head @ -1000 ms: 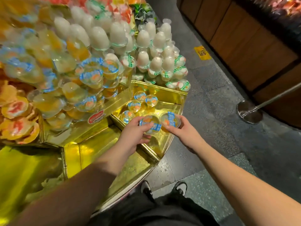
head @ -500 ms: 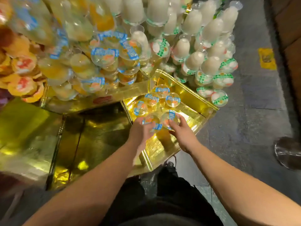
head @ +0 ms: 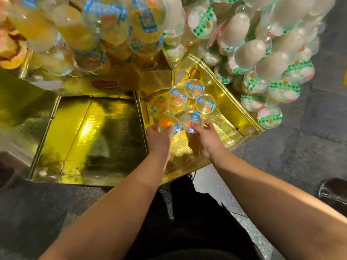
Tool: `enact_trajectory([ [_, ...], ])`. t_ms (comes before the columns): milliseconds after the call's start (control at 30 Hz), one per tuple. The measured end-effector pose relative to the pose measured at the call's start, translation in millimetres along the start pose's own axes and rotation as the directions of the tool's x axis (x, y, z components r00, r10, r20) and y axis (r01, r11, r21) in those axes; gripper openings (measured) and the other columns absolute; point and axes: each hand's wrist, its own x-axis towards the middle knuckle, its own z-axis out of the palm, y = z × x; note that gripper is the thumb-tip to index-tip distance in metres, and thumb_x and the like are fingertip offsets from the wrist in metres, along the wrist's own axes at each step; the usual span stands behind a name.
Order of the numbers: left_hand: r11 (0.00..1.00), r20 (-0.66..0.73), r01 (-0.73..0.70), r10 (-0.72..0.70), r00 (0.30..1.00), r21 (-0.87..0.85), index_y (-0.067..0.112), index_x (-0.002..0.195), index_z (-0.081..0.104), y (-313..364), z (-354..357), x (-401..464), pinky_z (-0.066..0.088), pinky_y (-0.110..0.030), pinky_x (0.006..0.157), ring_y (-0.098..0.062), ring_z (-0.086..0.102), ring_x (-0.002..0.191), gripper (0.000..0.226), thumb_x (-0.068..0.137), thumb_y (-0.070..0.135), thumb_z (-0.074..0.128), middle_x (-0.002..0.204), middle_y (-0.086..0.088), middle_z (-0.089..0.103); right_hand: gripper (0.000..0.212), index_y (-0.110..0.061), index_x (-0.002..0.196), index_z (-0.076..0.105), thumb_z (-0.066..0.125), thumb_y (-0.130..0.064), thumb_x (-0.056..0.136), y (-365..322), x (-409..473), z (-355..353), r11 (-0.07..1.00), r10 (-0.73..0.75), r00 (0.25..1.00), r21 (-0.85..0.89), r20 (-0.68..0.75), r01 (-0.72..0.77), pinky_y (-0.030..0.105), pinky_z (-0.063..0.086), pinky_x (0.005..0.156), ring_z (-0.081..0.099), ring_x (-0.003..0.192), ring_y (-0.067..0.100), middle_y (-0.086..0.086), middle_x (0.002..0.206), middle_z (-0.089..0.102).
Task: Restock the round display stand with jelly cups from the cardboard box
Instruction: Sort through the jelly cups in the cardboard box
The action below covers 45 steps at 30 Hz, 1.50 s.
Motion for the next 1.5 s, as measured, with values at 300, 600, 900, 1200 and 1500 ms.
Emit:
enact_trajectory([
  [300, 0.980, -0.113, 0.008, -0.031, 0.993, -0.201, 0.014, 0.123, 0.050, -9.1, 20.2, 17.2, 0.051, -0.041, 0.091, -0.026, 0.062, 0.099, 0.045, 0.086, 0.015, 0.075, 0.118, -0.009, 0.062, 0.047, -0.025, 0.110, 0.046, 0.081, -0.029, 0.079, -6.2, 19.6, 11.8, 0.974, 0.100, 0.994, 0.201, 0.047, -0.108, 0.030, 0.040, 0.054, 0.051, 0.059, 0.020, 0.009, 0.074, 0.053],
  [600, 0.984, -0.095, 0.001, -0.018, 0.995, -0.178, 0.012, 0.112, 0.051, -21.1, 23.6, 34.9, 0.047, -0.039, 0.085, -0.023, 0.055, 0.092, 0.025, 0.092, 0.014, 0.066, 0.100, -0.007, 0.055, 0.066, -0.022, 0.130, 0.038, 0.081, -0.027, 0.080, -5.5, 36.1, 34.2, 0.963, 0.128, 0.992, 0.239, -0.001, -0.124, 0.028, 0.041, 0.051, 0.053, 0.059, 0.019, 0.013, 0.093, 0.060],
  [900, 0.959, -0.193, 0.040, -0.098, 0.976, -0.280, 0.009, 0.120, 0.056, -15.0, 36.1, 44.1, 0.057, -0.048, 0.086, -0.030, 0.067, 0.096, 0.049, 0.079, 0.010, 0.082, 0.111, -0.011, 0.067, 0.078, -0.026, 0.146, 0.031, 0.078, -0.023, 0.084, -3.4, 49.3, 41.3, 0.968, 0.090, 0.995, 0.240, -0.036, -0.079, 0.028, 0.044, 0.052, 0.054, 0.062, 0.017, 0.019, 0.128, 0.061],
  [1200, 0.973, -0.193, 0.047, -0.092, 0.977, -0.227, 0.009, 0.127, 0.053, -15.9, 35.9, 46.1, 0.048, -0.032, 0.075, -0.023, 0.063, 0.094, 0.054, 0.081, 0.018, 0.081, 0.110, -0.007, 0.065, 0.089, -0.022, 0.140, 0.039, 0.079, -0.051, 0.066, -3.8, 48.2, 37.1, 0.999, 0.019, 0.992, -0.029, -0.128, -0.023, 0.048, 0.053, 0.094, 0.068, 0.099, 0.027, 0.008, 0.111, 0.067],
  [1500, 0.969, 0.075, 0.184, -0.173, 0.982, -0.162, 0.010, 0.108, 0.054, -3.8, 6.1, -6.9, 0.045, -0.030, 0.080, -0.015, 0.049, 0.073, 0.021, 0.094, 0.016, 0.068, 0.082, 0.000, 0.049, 0.064, -0.004, 0.124, 0.055, 0.075, -0.044, 0.079, -20.6, 7.8, 0.7, 0.889, -0.053, 0.992, -0.458, -0.119, -0.008, 0.043, 0.057, 0.080, 0.062, 0.081, 0.023, 0.010, 0.103, 0.066],
])
